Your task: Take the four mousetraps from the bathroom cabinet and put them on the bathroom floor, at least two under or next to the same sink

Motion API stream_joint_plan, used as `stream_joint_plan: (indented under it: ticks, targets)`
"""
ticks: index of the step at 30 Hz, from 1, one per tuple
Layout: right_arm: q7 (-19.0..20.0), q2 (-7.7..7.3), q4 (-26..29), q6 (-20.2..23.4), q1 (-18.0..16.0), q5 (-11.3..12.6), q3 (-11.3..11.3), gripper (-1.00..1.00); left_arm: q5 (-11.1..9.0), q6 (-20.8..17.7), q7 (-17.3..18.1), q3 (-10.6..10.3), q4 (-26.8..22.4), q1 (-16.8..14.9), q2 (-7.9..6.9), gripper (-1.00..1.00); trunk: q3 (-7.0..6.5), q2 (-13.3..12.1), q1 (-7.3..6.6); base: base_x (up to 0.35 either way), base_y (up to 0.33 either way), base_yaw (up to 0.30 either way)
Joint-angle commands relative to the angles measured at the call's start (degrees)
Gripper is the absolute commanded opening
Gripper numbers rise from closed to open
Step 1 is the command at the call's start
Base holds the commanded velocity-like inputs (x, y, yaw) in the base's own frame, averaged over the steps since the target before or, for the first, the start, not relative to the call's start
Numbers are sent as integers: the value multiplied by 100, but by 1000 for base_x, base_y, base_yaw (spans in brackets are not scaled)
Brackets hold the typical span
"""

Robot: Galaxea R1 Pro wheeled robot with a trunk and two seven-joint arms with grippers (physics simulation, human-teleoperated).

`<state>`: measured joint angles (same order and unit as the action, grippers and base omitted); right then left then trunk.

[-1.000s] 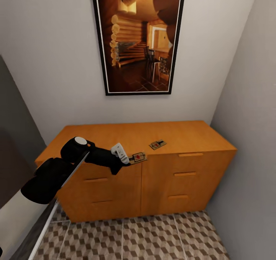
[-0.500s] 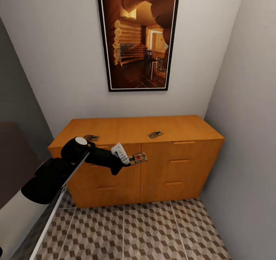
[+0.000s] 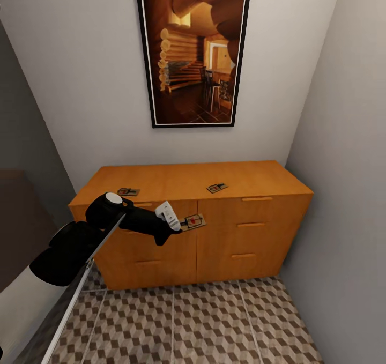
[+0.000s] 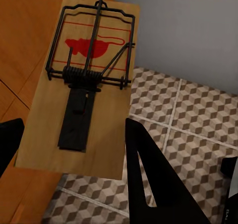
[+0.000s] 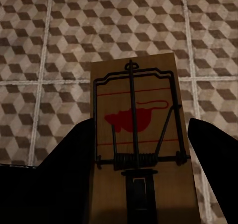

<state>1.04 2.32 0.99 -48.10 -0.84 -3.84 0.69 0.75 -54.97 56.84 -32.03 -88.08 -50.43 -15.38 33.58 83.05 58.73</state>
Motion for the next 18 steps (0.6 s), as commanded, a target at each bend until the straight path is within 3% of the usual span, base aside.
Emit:
stream_joint_plan:
  ticks: [1,8,12,18]
  targets:
    - [1,-2,-3,-15,-3,-12,1,-100,25,-10,14,-9,9,-1,-20,-100,6,3,0,0,0,0]
    - [1,-22,8,-15,-2,-16,1,-100,30,255,-37,-13,145,447,-69,-100,6,3,0,0,0,0]
    - [1,-31,14,-15,-4,-20,1,-100,27,954,-472,-14,470,920,-77,-100,6,3,0,0,0,0]
    - [-10,-38,22,-20,-4,-20,-12,-100,22,1711,-1028,-14,1093,1509,-79,-100,6,3,0,0,0,0]
